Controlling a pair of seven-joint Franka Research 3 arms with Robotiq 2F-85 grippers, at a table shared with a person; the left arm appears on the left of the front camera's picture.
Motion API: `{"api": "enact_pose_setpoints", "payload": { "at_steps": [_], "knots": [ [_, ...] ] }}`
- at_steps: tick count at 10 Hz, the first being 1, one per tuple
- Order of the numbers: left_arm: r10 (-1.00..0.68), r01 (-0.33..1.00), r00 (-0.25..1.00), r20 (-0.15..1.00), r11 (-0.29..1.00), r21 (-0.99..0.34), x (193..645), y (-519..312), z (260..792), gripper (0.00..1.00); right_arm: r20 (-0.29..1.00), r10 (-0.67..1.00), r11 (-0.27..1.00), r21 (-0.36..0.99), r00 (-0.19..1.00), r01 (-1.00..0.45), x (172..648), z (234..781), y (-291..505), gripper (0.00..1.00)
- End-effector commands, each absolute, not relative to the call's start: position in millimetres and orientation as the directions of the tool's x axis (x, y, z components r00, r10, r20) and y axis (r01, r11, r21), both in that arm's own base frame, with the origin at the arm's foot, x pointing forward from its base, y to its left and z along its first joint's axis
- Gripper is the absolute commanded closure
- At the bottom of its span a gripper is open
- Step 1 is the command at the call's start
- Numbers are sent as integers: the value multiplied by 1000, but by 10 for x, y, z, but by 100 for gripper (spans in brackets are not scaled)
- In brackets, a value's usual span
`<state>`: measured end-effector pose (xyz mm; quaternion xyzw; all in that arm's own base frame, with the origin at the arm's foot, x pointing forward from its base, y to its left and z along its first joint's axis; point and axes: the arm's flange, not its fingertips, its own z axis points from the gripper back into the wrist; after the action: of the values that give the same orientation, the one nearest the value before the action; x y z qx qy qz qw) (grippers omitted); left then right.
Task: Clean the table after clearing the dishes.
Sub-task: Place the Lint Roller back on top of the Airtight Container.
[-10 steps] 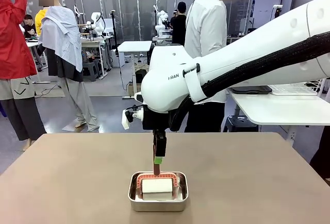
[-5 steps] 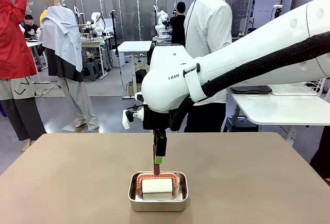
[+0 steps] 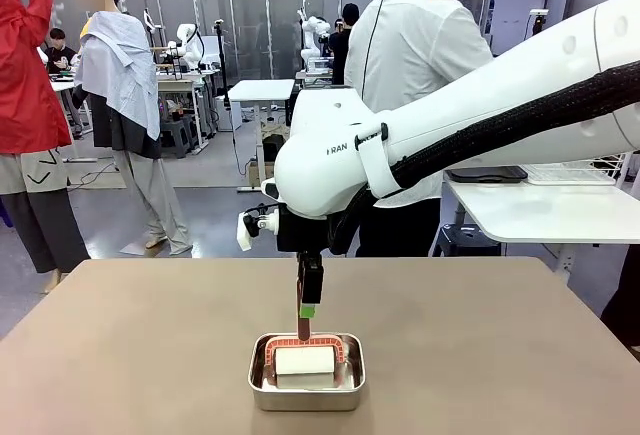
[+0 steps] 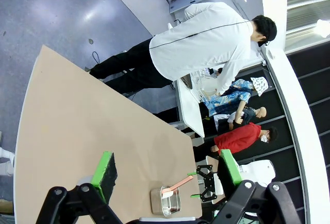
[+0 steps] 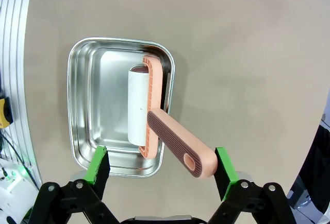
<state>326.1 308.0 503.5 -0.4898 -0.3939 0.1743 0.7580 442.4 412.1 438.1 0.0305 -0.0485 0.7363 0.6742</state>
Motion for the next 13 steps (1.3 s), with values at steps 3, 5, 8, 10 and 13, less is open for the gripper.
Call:
{"api": "enact_pose_setpoints", "payload": {
  "at_steps": [3,5,8,10,13],
  "knots": [
    [646,132,632,429,456,-880,3251,3109,5083,0,111,990,-87,-29,-90,-996,4407,4381,4129,0],
    [646,132,632,429,456,-880,3251,3109,5083,0,182,983,7,-39,0,-999,4534,4596,3931,0],
    [646,132,632,429,456,-880,3251,3109,5083,0,505,688,502,188,522,-844,4719,5212,2525,0],
    [646,132,632,429,456,-880,3251,3109,5083,0,578,160,710,496,800,-500,4505,5238,1079,0],
    [646,132,632,429,456,-880,3251,3109,5083,0,453,-513,598,798,730,-75,3862,4941,-663,0]
  ]
}}
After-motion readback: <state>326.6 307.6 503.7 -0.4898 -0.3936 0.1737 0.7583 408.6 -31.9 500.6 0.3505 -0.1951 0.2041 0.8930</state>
